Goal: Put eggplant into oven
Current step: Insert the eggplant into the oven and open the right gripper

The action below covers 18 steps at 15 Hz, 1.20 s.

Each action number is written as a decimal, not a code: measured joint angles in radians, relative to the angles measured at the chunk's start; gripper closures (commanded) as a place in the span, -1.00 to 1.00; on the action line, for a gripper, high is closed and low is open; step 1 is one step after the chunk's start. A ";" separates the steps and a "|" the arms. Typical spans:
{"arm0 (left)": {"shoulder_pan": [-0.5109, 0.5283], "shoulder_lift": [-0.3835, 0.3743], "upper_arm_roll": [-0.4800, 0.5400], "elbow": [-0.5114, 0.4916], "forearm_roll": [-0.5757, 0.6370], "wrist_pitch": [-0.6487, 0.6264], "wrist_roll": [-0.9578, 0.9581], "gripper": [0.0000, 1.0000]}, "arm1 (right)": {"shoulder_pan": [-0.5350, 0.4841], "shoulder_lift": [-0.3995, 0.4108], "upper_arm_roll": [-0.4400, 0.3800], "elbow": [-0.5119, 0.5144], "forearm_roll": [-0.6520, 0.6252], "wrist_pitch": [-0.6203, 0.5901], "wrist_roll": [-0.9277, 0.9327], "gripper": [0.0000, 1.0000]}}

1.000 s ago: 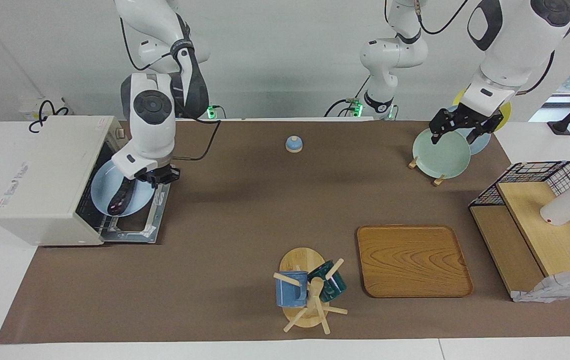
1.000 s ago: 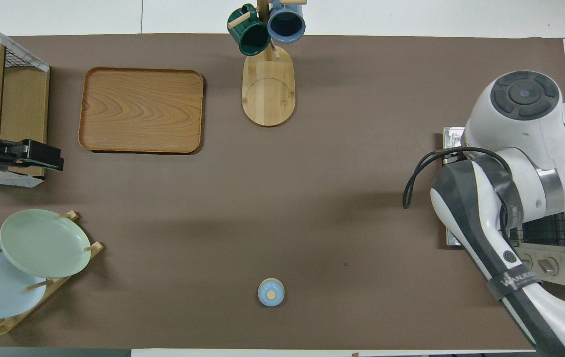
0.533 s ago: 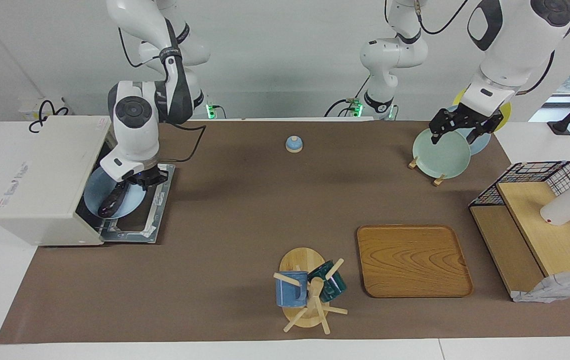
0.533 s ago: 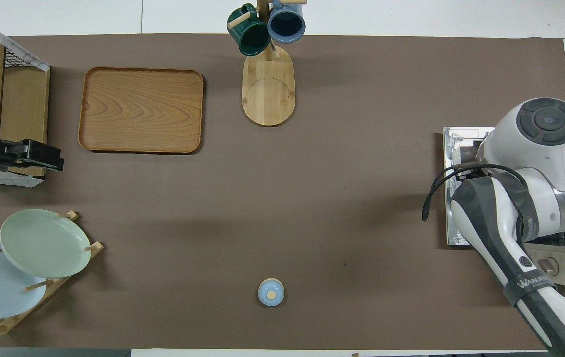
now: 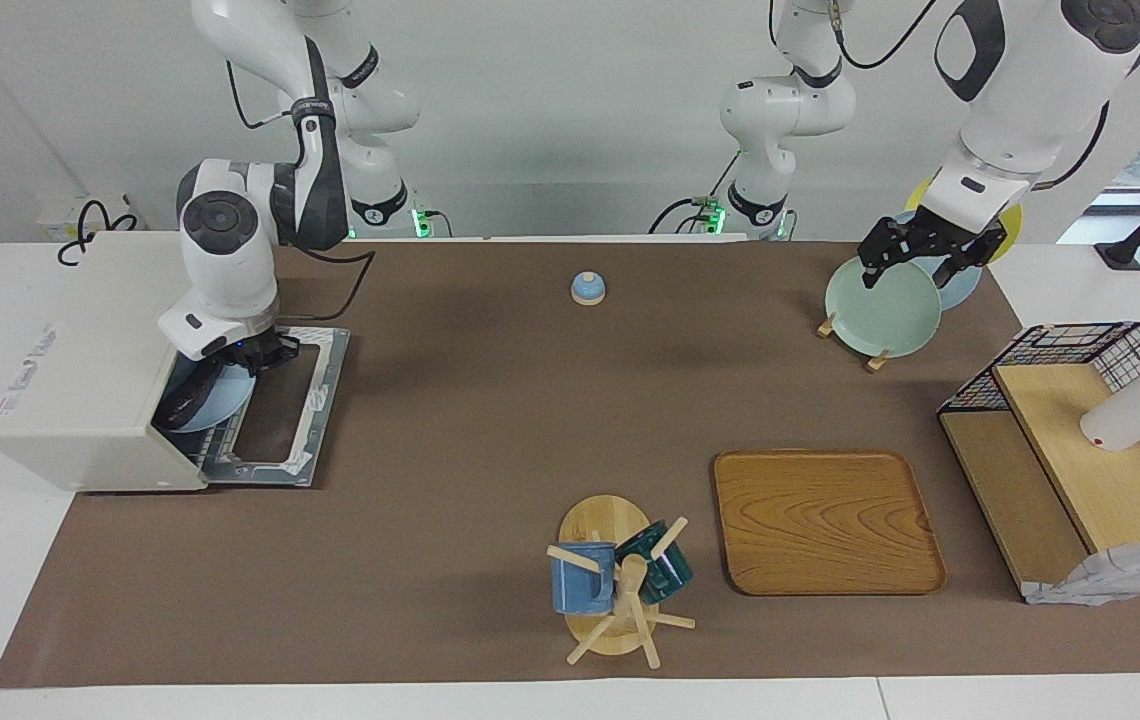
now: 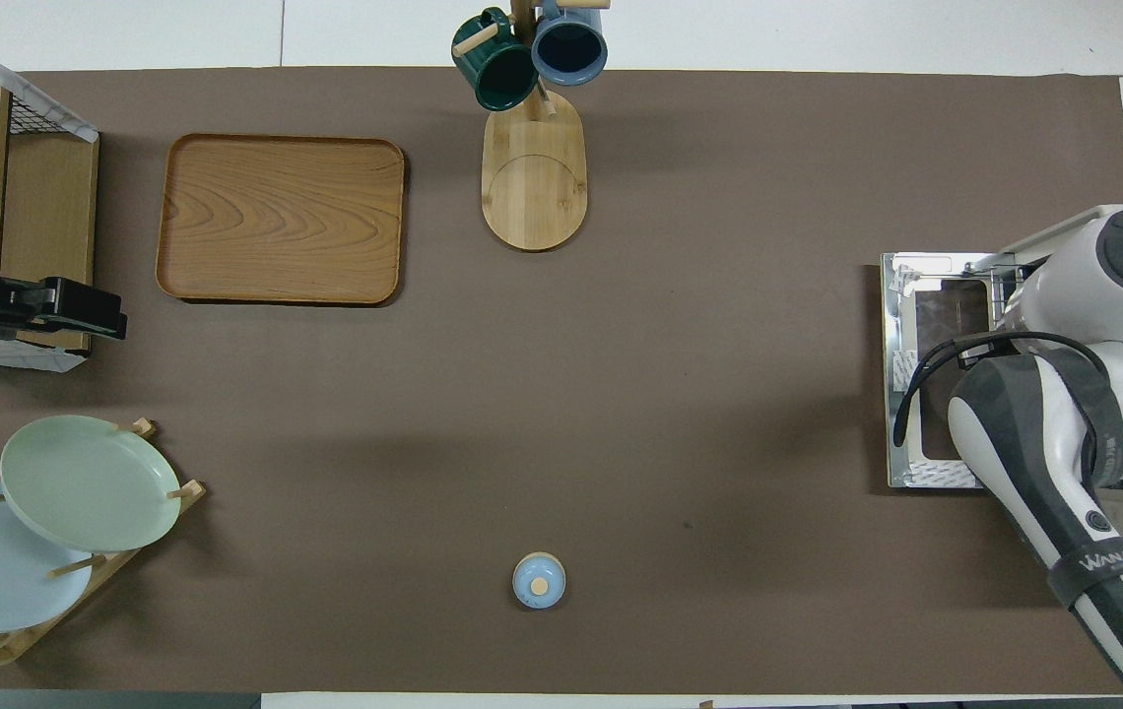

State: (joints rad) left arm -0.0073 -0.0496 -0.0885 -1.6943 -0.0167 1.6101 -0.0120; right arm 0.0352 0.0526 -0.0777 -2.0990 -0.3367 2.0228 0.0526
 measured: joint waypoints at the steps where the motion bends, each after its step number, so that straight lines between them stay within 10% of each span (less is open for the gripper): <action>1: 0.000 0.000 0.000 0.000 0.000 0.000 0.000 -1.00 | -0.007 -0.001 0.000 -0.008 0.000 0.003 -0.001 1.00; 5: 0.000 0.000 0.000 0.000 0.000 0.000 0.000 -1.00 | -0.036 -0.011 0.001 -0.047 0.000 0.043 -0.001 1.00; 8: 0.000 0.000 0.000 0.000 0.000 0.000 0.000 -1.00 | -0.036 -0.016 0.003 -0.051 0.000 0.052 -0.001 0.12; 12: 0.000 0.000 0.000 0.000 0.000 0.000 0.000 -1.00 | -0.029 -0.016 0.017 -0.040 0.012 0.049 -0.001 -0.04; 14: 0.000 0.000 0.000 0.000 0.000 0.000 0.000 -1.00 | -0.002 -0.017 0.020 -0.002 0.042 0.003 -0.001 0.02; 17: 0.000 0.000 0.000 0.000 0.000 0.000 0.000 -1.00 | 0.054 -0.017 0.022 0.043 0.128 -0.031 0.002 1.00; 18: 0.000 0.000 0.000 0.000 0.000 0.000 0.000 -1.00 | 0.065 -0.016 0.023 0.043 0.165 -0.019 0.003 1.00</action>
State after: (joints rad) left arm -0.0073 -0.0496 -0.0885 -1.6943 -0.0167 1.6101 -0.0121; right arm 0.0998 0.0362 -0.0551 -2.0555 -0.1715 2.0035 0.0552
